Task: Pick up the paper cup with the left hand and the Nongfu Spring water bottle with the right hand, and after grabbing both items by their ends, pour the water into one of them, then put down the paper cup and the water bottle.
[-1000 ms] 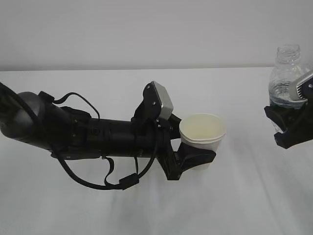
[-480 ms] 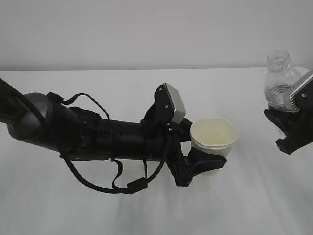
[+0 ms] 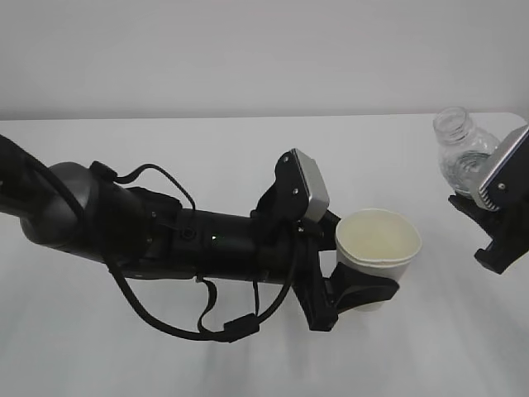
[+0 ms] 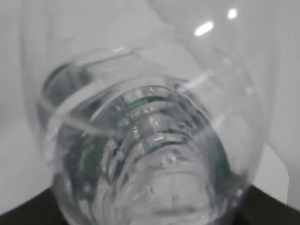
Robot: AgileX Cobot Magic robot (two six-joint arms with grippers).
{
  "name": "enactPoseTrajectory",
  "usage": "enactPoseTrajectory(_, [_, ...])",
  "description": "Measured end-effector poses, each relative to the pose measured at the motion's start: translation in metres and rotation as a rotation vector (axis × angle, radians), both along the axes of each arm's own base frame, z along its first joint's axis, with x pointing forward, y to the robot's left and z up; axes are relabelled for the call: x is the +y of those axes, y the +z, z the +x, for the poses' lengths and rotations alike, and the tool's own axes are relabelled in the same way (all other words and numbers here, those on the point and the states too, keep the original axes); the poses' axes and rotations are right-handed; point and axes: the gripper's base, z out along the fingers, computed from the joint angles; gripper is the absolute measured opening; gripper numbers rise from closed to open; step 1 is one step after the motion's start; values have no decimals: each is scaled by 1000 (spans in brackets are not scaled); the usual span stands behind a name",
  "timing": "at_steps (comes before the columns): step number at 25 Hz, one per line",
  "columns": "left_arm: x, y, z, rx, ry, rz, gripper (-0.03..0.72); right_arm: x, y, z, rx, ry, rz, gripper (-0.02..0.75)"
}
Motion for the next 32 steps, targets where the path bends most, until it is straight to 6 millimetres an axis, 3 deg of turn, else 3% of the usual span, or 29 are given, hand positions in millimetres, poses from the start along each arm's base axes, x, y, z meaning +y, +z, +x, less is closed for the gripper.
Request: enactPoseTrajectory(32, [0,1,1,48,28,-13,505,1,2,1,-93,150,-279,424])
